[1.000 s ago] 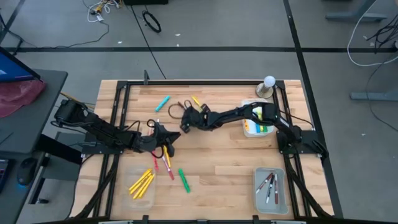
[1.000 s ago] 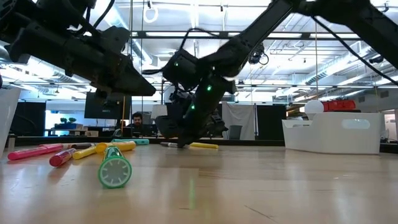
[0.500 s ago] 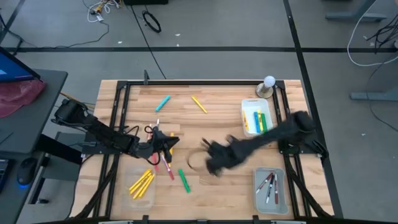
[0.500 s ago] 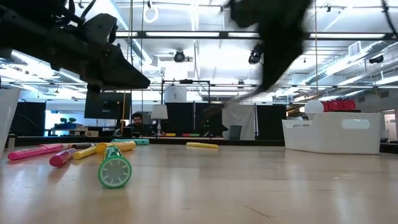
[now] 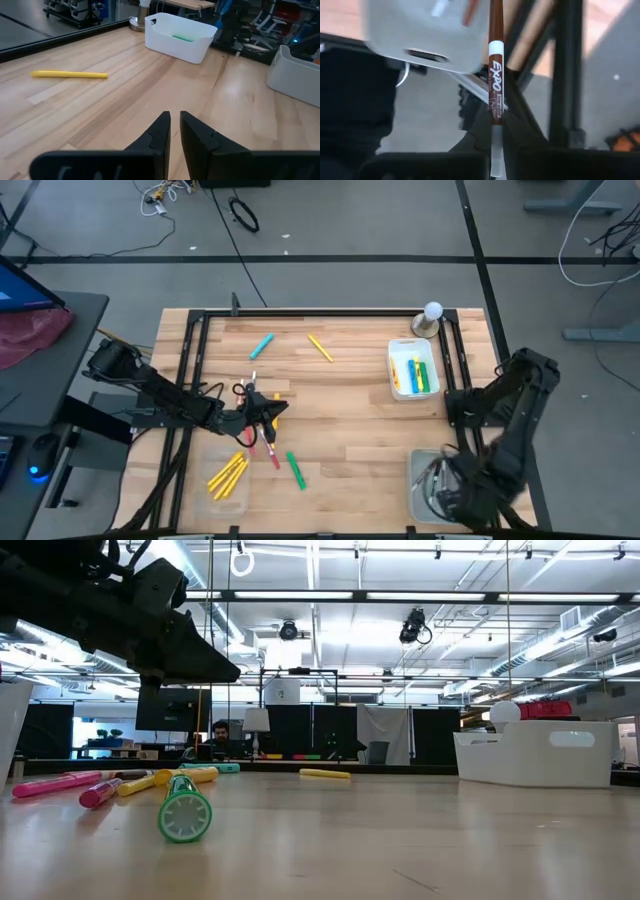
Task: Pick & Place Markers
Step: Put the brown marker into the gray bin
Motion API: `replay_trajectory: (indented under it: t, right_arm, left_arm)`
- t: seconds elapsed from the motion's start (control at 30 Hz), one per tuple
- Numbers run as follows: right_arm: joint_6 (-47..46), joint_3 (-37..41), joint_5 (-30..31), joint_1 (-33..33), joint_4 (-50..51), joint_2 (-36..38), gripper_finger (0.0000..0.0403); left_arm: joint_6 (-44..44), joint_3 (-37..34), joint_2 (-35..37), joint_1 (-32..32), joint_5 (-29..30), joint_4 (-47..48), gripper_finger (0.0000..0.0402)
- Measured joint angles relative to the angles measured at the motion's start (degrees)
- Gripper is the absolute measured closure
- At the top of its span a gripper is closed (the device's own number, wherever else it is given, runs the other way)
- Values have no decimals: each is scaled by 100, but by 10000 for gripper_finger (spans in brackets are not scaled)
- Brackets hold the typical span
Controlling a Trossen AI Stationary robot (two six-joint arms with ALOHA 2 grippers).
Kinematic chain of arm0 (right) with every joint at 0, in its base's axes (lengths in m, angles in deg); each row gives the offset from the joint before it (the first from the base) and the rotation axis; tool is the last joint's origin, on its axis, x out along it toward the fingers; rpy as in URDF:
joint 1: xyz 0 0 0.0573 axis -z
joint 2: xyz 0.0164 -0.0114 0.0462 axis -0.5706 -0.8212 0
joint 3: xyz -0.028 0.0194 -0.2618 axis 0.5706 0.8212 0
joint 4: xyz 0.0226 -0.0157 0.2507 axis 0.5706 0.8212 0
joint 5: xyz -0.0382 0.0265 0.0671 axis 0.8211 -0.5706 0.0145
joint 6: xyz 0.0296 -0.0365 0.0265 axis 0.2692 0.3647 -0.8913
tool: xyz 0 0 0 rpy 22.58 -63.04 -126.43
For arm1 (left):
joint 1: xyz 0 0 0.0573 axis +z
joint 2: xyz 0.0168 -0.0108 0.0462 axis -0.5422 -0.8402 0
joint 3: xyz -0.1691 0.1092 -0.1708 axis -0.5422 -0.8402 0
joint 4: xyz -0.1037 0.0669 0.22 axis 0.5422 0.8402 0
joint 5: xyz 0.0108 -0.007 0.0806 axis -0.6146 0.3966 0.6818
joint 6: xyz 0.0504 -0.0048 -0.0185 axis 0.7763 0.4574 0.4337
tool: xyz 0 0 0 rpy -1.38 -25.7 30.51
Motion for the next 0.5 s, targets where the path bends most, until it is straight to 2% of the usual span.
replay_trajectory:
  t: [0.1,0.3,0.5]
  right_arm:
    - [-58,2,113,-41,91,-159,391]
    - [333,470,171,518,-63,-331,391]
    - [1012,1538,-18,966,-1286,-335,391]
  left_arm:
    - [0,0,0,0,0,2,356]
    - [-4,0,-2,0,0,2,356]
    - [-7,0,0,0,-2,2,356]
